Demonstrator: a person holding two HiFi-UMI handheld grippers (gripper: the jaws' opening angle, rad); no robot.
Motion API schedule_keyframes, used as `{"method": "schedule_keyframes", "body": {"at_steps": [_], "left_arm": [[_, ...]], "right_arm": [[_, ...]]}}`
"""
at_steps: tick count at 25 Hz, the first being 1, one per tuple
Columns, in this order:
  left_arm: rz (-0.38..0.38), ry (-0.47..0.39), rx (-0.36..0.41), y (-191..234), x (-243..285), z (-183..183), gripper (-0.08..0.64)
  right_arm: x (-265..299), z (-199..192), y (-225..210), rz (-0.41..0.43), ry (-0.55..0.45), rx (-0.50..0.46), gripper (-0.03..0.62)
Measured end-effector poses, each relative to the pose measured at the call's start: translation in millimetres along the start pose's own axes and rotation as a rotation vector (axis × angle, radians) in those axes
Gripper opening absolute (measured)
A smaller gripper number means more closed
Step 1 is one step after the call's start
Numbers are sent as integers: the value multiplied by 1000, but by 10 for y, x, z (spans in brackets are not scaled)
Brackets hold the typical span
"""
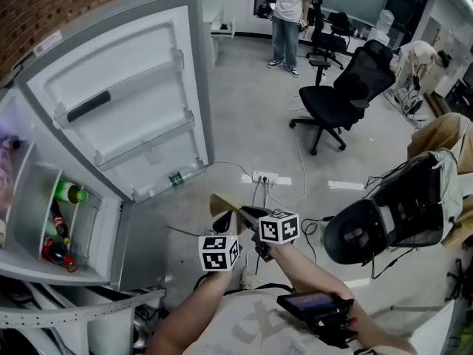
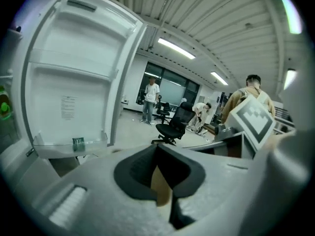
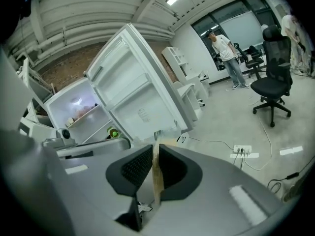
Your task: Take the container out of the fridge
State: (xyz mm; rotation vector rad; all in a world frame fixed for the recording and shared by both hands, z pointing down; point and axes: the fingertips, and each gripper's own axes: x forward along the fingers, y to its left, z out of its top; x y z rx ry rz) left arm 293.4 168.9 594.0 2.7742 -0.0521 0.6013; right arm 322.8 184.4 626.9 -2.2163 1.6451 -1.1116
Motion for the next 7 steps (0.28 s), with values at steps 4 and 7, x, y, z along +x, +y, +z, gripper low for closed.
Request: {"method": "schedule_keyframes", "body": {"at_steps": [4, 7], "left_arm": [[-9, 12, -7, -43, 135, -19, 2], [-5, 35, -37, -19, 233, -133, 2]], "right_arm": [[-155, -8, -353, -55, 8, 11, 8], [-284, -98, -618, -102, 31, 24, 6]]}}
